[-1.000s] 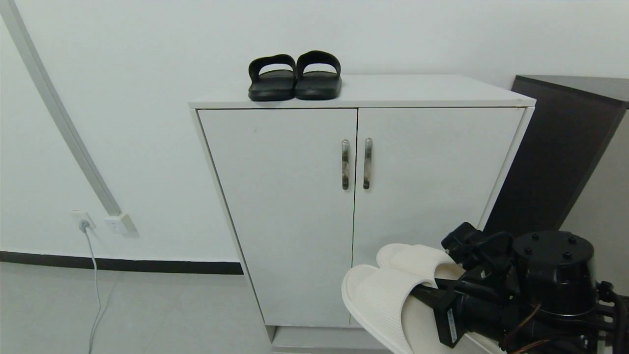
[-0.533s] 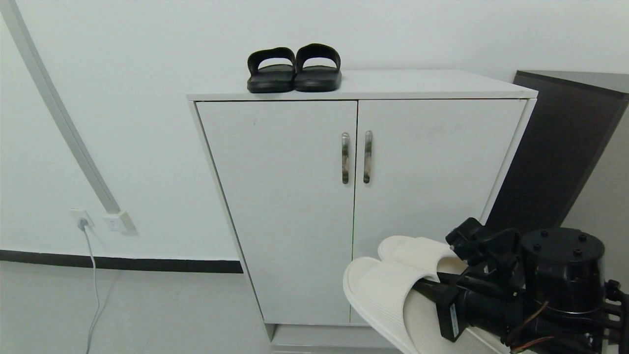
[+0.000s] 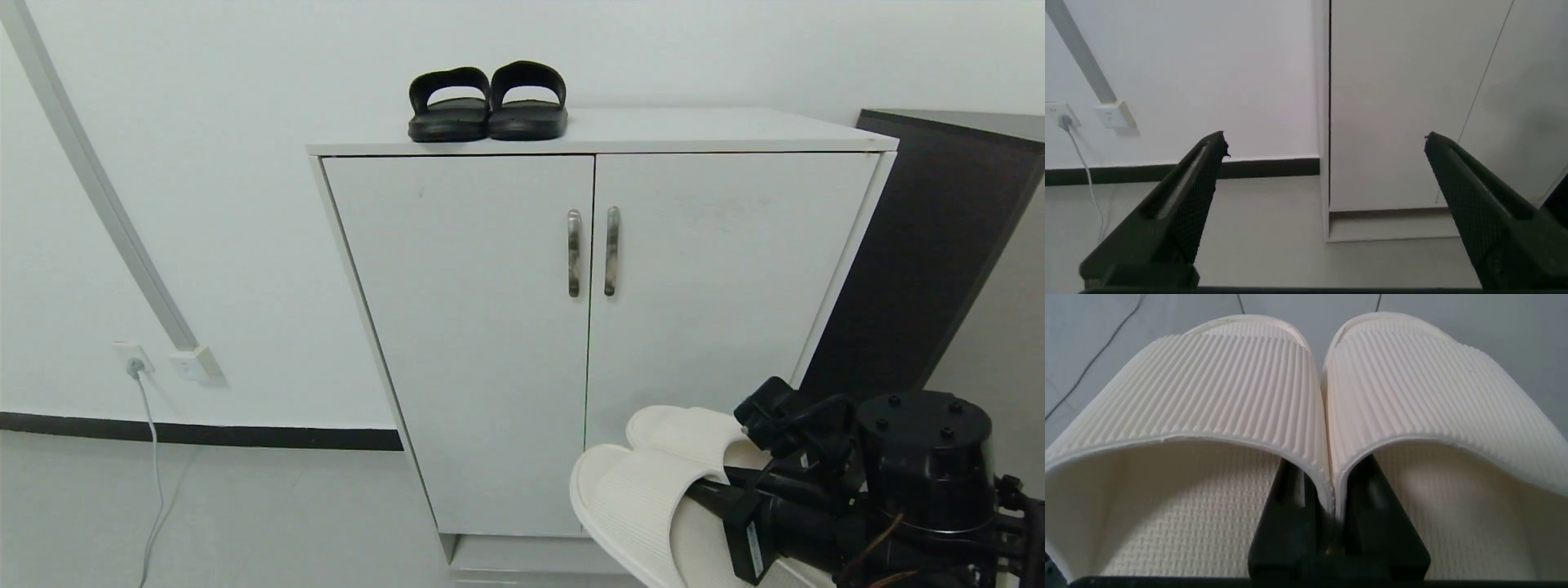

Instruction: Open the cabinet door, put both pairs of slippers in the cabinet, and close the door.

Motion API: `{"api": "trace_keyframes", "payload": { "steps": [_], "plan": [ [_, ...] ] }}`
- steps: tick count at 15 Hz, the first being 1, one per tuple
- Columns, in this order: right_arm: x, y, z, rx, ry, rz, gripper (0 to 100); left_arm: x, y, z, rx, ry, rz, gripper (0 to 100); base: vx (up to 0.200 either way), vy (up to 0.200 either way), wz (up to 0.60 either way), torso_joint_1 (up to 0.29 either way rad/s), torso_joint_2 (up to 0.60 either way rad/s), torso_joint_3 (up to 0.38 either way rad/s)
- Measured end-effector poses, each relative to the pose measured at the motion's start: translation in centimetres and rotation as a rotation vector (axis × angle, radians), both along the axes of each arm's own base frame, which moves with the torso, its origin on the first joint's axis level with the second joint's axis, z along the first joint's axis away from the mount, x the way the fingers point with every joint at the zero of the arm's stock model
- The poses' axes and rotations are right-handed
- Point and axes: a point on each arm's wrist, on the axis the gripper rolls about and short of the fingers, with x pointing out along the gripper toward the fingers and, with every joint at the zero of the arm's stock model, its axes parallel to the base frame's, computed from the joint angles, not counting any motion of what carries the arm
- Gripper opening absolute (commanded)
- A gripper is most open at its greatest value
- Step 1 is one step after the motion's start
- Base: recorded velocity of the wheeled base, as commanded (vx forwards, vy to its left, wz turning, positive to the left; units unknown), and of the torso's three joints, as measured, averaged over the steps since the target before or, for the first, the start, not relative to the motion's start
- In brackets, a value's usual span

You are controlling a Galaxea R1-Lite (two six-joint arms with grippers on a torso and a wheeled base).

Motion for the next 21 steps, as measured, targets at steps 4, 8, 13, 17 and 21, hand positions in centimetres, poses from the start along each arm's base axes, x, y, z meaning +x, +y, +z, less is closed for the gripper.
{"api": "trace_keyframes", "payload": {
  "steps": [4, 8, 13, 17, 21],
  "plan": [
    [-0.1, 0.0, -0.1, -0.003, 0.001, 0.003, 0, -0.2, 0.0, 0.9, -0.003, -0.027, -0.001, 100, 0.0, 0.0, 0.0, 0.0, 0.0, 0.0],
    [-0.1, 0.2, -0.2, -0.008, 0.004, 0.007, 0, 0.2, -0.1, 5.3, -0.068, -0.022, -0.074, 100, 0.0, 0.0, 0.0, 0.0, 0.0, 0.0],
    [-0.2, 0.2, -0.2, 0.012, -0.02, 0.01, 0, 6.5, -0.9, 9.0, -0.128, 0.125, -0.362, 100, 0.0, 0.0, 0.0, 0.0, 0.0, 0.0],
    [-0.2, 0.2, -0.5, 0.005, -0.013, 0.01, 0, 12.5, -2.1, 10.8, -0.123, 0.162, -0.49, 100, 0.0, 0.0, 0.0, 0.0, 0.0, 0.0],
    [-0.1, 0.2, -0.7, -0.002, -0.008, 0.006, 0, 17.6, -5.3, 12.4, -0.112, 0.212, -0.655, 100, 0.0, 0.0, 0.0, 0.0, 0.0, 0.0]
  ]
}}
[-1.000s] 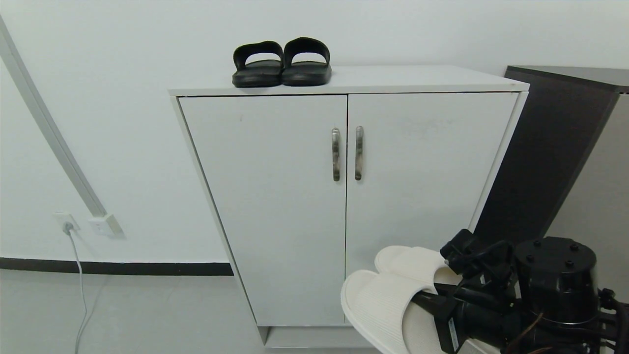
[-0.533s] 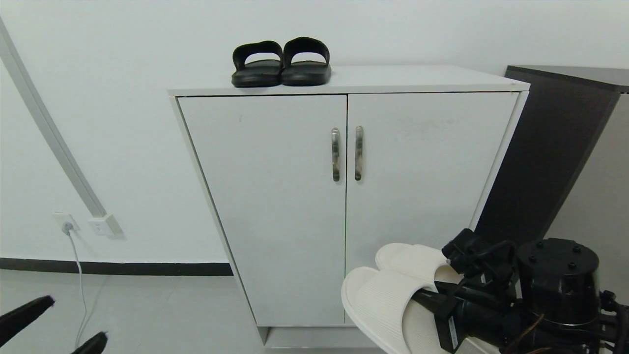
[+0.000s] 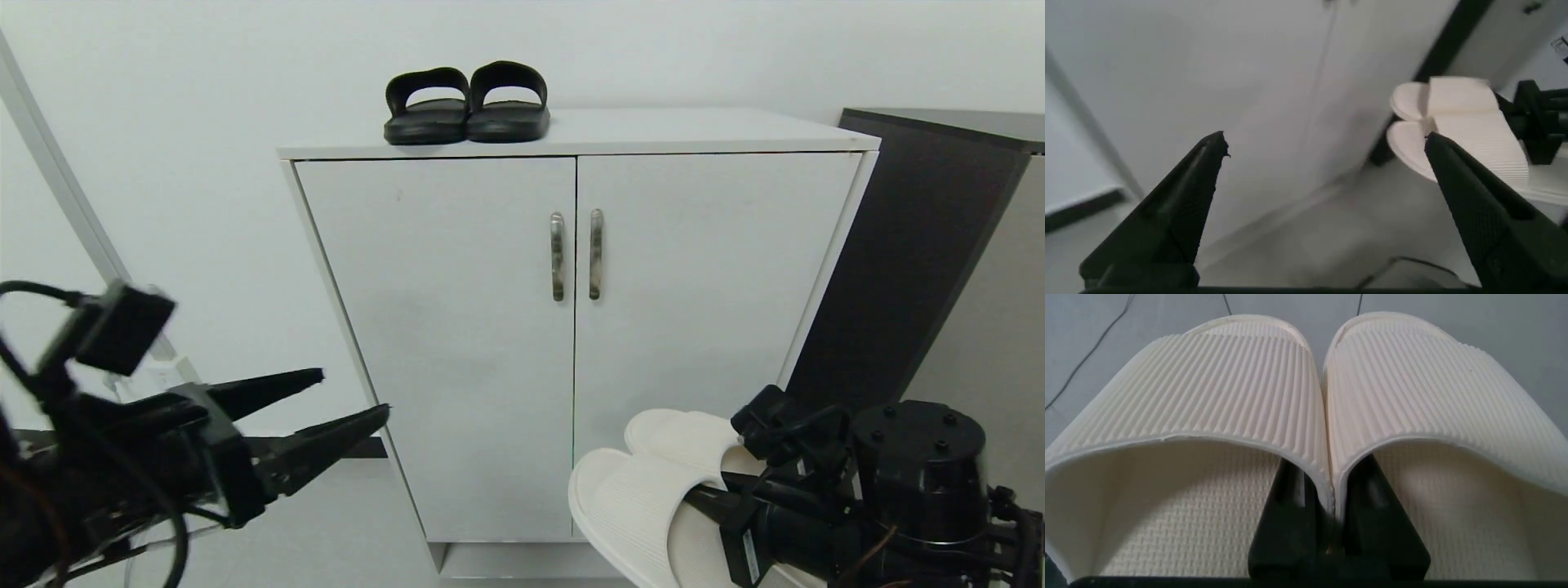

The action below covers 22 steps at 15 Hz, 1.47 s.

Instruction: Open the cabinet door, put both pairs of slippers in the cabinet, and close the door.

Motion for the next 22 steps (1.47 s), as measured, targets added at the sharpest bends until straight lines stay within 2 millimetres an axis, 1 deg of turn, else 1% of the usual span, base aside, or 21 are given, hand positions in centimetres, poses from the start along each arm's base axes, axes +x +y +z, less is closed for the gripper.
{"api": "trace_keyframes", "payload": {
  "steps": [2, 5, 9, 11, 14, 17, 18, 22],
  "plan": [
    [0.0, 0.0, -0.1, -0.003, 0.005, 0.003, 0, 1.8, -2.0, 0.8, -0.003, -0.002, -0.08, 100, 0.0, 0.0, 0.0, 0.0, 0.0, 0.0],
    [0.1, 0.1, -0.4, -0.009, 0.014, 0.004, 0, 4.8, -5.0, 2.7, -0.02, -0.032, -0.156, 100, 0.0, 0.0, 0.0, 0.0, 0.0, 0.0],
    [0.0, 0.0, -0.5, -0.014, 0.018, -0.003, 0, 9.2, -9.3, 4.9, -0.102, -0.038, -0.316, 100, 0.0, 0.0, 0.0, 0.0, 0.0, 0.0],
    [0.0, -0.1, -0.6, -0.014, 0.019, -0.004, 0, 10.8, -10.9, 5.5, -0.162, -0.003, -0.36, 100, 0.0, 0.0, 0.0, 0.0, 0.0, 0.0],
    [0.0, -0.1, -0.6, -0.015, 0.019, -0.004, 0, 12.1, -13.4, 6.0, -0.223, 0.041, -0.412, 100, 0.0, 0.0, 0.0, 0.0, 0.0, 0.0],
    [-0.1, -0.1, -0.6, -0.017, 0.02, -0.003, 0, 13.6, -15.2, 7.0, -0.273, 0.066, -0.455, 100, 0.0, 0.0, 0.0, 0.0, 0.0, 0.0],
    [-0.1, -0.1, -0.6, -0.017, 0.021, -0.002, 0, 14.1, -15.5, 6.9, -0.28, 0.083, -0.47, 100, 0.0, 0.0, 0.0, 0.0, 0.0, 0.0],
    [-0.1, -0.1, -0.7, -0.017, 0.025, 0.001, 0, 15.9, -15.8, 6.7, -0.295, 0.092, -0.44, 100, 0.0, 0.0, 0.0, 0.0, 0.0, 0.0]
  ]
}}
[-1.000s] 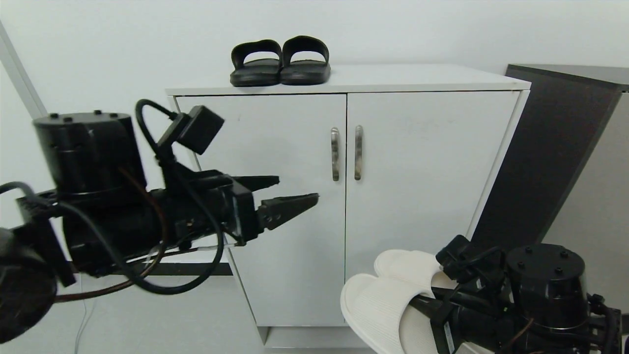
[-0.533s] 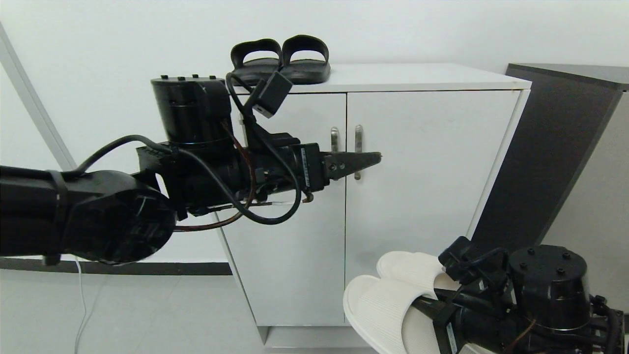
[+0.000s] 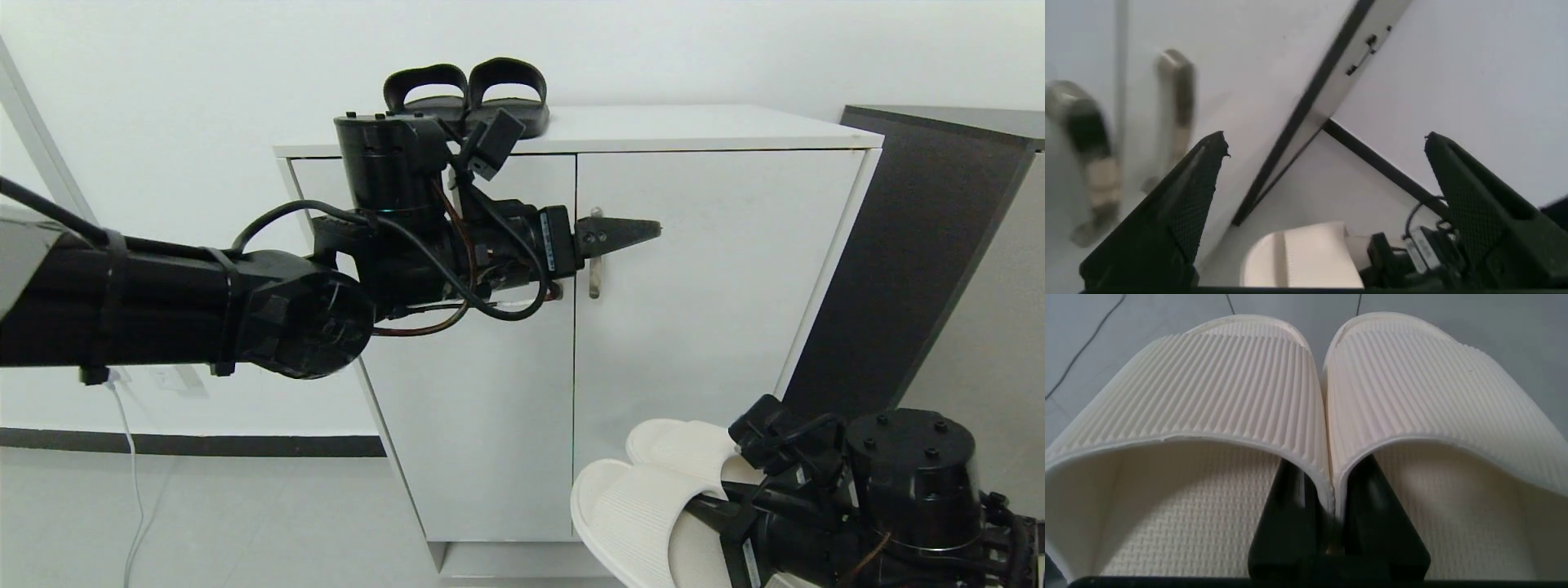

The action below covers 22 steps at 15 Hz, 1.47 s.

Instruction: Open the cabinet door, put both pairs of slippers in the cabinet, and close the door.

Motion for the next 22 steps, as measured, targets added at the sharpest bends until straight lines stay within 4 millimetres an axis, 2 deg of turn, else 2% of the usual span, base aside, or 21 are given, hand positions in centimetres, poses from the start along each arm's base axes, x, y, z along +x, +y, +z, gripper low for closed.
{"api": "trace_keyframes", "payload": {
  "steps": [11, 18, 19, 22],
  "plan": [
    [0.0, 0.0, -0.1, -0.002, 0.002, -0.002, 0, 1.9, -0.5, 0.3, 0.014, -0.002, 0.204, 100, 0.0, 0.0, 0.0, 0.0, 0.0, 0.0],
    [-0.1, -0.1, -0.2, -0.006, 0.007, 0.001, 0, 3.0, -1.6, -0.7, 0.044, 0.031, 0.217, 100, 0.0, 0.0, 0.0, 0.0, 0.0, 0.0],
    [-0.1, -0.1, -0.2, -0.007, 0.008, 0.001, 0, 3.1, -1.7, -0.8, 0.045, 0.032, 0.217, 0, 0.0, 0.0, 0.0, 0.0, 0.0, 0.0],
    [-0.1, -0.1, -0.3, -0.01, 0.009, 0.001, 0, 3.3, -1.7, -1.2, 0.054, 0.045, 0.225, 0, 0.0, 0.0, 0.0, 0.0, 0.0, 0.0]
  ]
}}
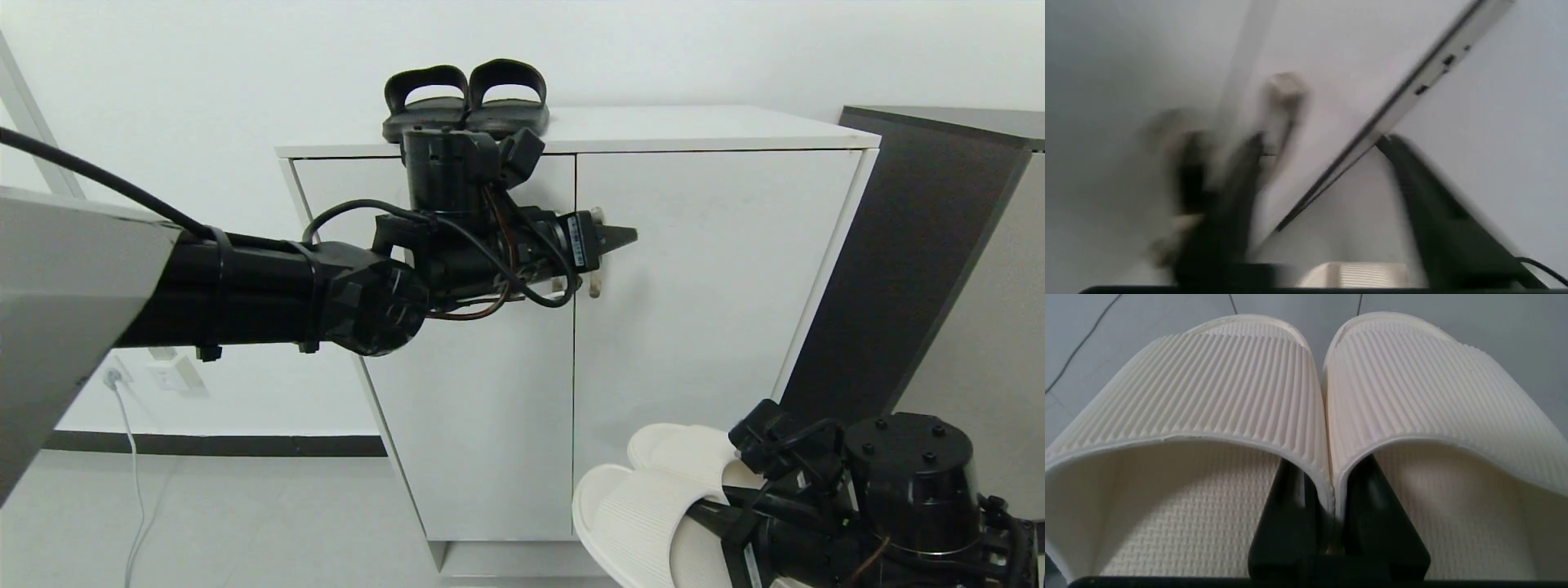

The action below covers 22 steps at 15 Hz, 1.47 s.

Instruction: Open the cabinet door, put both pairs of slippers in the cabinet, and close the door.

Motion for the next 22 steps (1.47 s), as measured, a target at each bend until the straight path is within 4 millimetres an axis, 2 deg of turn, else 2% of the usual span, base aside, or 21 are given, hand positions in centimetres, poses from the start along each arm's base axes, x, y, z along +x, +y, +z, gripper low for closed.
{"api": "trace_keyframes", "payload": {
  "steps": [6, 12, 17, 22],
  "plan": [
    [-0.9, -0.3, -0.1, 0.009, 0.013, 0.063, 0, -1.0, 0.4, -1.0, 0.016, 0.026, -0.014, 0, 0.0, 0.0, 0.0, 0.0, 0.0, 0.0],
    [-1.2, -0.5, 0.0, 0.008, 0.007, 0.07, 0, -3.3, 1.6, -1.3, 0.018, 0.029, -0.022, 0, 0.0, 0.0, 0.0, 0.0, 0.0, 0.0],
    [-1.3, -0.5, 0.0, -0.008, -0.005, 0.081, 0, -5.2, 3.4, -1.0, 0.016, 0.03, -0.005, 0, 0.0, 0.0, 0.0, 0.0, 0.0, 0.0],
    [-1.4, -0.6, -0.1, -0.015, -0.008, 0.086, 0, -5.0, 4.6, -0.2, -0.001, 0.011, 0.023, 0, 0.0, 0.0, 0.0, 0.0, 0.0, 0.0]
  ]
}}
